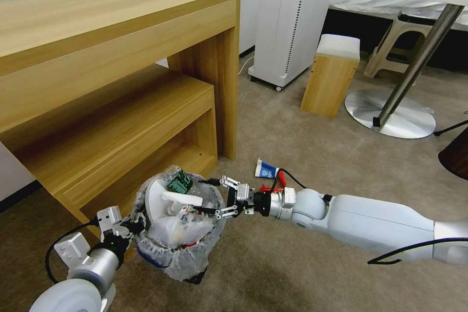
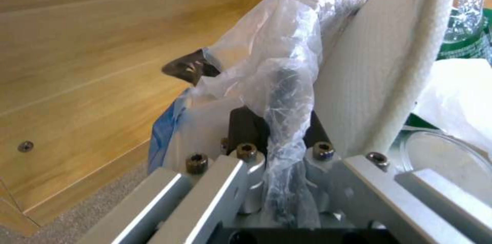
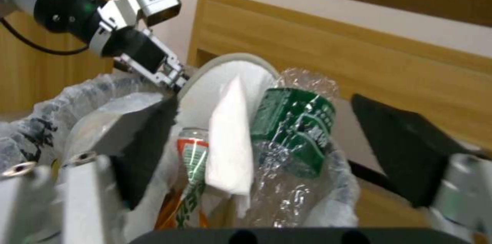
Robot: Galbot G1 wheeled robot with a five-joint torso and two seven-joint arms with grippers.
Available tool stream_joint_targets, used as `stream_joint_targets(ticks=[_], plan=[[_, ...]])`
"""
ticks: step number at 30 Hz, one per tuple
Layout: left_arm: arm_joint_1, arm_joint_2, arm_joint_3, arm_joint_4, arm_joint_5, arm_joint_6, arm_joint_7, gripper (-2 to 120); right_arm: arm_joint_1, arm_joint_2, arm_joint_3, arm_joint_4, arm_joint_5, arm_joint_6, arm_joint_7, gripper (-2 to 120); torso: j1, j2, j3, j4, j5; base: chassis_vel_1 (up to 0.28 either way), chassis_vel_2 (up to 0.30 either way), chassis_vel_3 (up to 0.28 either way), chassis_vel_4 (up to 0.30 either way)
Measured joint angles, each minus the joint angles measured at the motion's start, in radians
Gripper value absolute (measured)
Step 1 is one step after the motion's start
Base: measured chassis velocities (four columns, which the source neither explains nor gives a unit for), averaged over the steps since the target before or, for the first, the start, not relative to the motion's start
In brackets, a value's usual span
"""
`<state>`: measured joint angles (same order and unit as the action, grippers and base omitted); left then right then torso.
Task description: Pick up the trash bin and place the garbage on the floor into it.
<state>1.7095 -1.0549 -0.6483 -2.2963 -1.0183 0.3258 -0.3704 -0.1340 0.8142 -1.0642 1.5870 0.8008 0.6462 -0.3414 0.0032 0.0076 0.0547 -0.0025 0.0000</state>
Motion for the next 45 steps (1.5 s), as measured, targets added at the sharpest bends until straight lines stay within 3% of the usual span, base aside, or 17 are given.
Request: stream_joint_targets(ticks=[4, 10, 13, 14, 17, 18, 24, 25, 28, 32, 35, 41, 45], plan=[[-0.006, 0.004, -0.003, 0.011, -0.001, 0.0, 0.0, 3, -0.022, -0.018, 0.043, 0.012, -0.002, 0.0, 0.006, 99, 0.0, 0.0, 0.0, 0.0001, 0.0001, 0.0, 0.0, 0.0, 0.0], [-0.006, 0.004, -0.001, 0.017, -0.001, 0.0, -0.001, 3, -0.069, -0.061, 0.111, 0.032, 0.0, -0.011, 0.09, 100, 0.0, 0.0, 0.0, 0.0001, 0.0001, 0.0, 0.0, 0.0, 0.0], [-0.009, 0.005, 0.003, 0.02, 0.003, 0.0, -0.001, 3, -0.129, -0.111, 0.178, 0.051, 0.025, -0.044, 0.258, 100, 0.0, 0.0, 0.0, -0.0001, 0.0002, 0.0, 0.0, 0.0, 0.0], [-0.009, 0.005, 0.003, 0.02, 0.003, 0.0, -0.001, 3, -0.129, -0.111, 0.178, 0.051, 0.025, -0.044, 0.258, 100, 0.0, 0.0, 0.0, -0.0001, 0.0002, 0.0, 0.0, 0.0, 0.0], [-0.009, 0.005, 0.003, 0.02, 0.02, -0.001, 0.007, 3, -0.204, -0.143, 0.286, 0.053, 0.016, -0.074, 0.412, 100, 0.0, 0.0, 0.0, -0.0001, 0.0001, 0.0, 0.0, 0.0, 0.0], [-0.009, 0.005, 0.003, 0.02, 0.02, -0.001, 0.007, 3, -0.204, -0.143, 0.286, 0.053, 0.016, -0.074, 0.412, 100, 0.0, 0.0, 0.0, -0.0001, 0.0001, 0.0, 0.0, 0.0, 0.0], [-0.009, 0.011, 0.003, 0.02, 0.026, -0.001, 0.013, 3, -0.391, -0.198, 0.546, 0.064, -0.004, -0.14, 0.576, 100, 0.0, 0.0, 0.0, -0.0002, 0.0003, 0.0, 0.0, 0.0, 0.0], [-0.009, 0.011, 0.003, 0.02, 0.026, -0.001, 0.013, 3, -0.391, -0.198, 0.546, 0.064, -0.004, -0.14, 0.576, 100, 0.0, 0.0, 0.0, -0.0002, 0.0003, 0.0, 0.0, 0.0, 0.0], [-0.006, 0.011, 0.008, 0.026, 0.049, -0.002, 0.026, 3, -0.471, -0.227, 0.658, 0.066, -0.007, -0.175, 0.697, 100, 0.0, 0.0, 0.0, -0.0003, 0.0001, 0.0, 0.0, 0.0, 0.0], [-0.001, 0.005, 0.01, 0.028, 0.059, -0.003, 0.03, 3, -0.5, -0.225, 0.7, 0.044, -0.024, -0.186, 0.739, 100, 0.0, 0.0, 0.0, 0.0, -0.0002, 0.0, 0.0, 0.0, 0.0], [0.007, 0.0, 0.007, 0.035, 0.087, -0.008, 0.043, 3, -0.569, -0.205, 0.793, 0.002, -0.066, -0.241, 0.809, 100, 0.0, 0.0, 0.0, 0.0003, 0.0002, 0.0, 0.0, 0.0, 0.0], [0.026, -0.01, -0.003, 0.036, 0.108, -0.014, 0.048, 3, -0.652, -0.17, 0.877, -0.012, -0.119, -0.282, 0.852, 100, 0.0, 0.0, 0.0, -0.0003, 0.0002, 0.0, 0.0, 0.0, 0.0], [0.04, -0.02, -0.006, 0.035, 0.127, -0.019, 0.052, 3, -0.701, -0.145, 0.925, -0.008, -0.156, -0.298, 0.868, 100, 0.0, 0.0, 0.0, 0.0006, 0.0, 0.0, 0.0, 0.0, 0.0]])
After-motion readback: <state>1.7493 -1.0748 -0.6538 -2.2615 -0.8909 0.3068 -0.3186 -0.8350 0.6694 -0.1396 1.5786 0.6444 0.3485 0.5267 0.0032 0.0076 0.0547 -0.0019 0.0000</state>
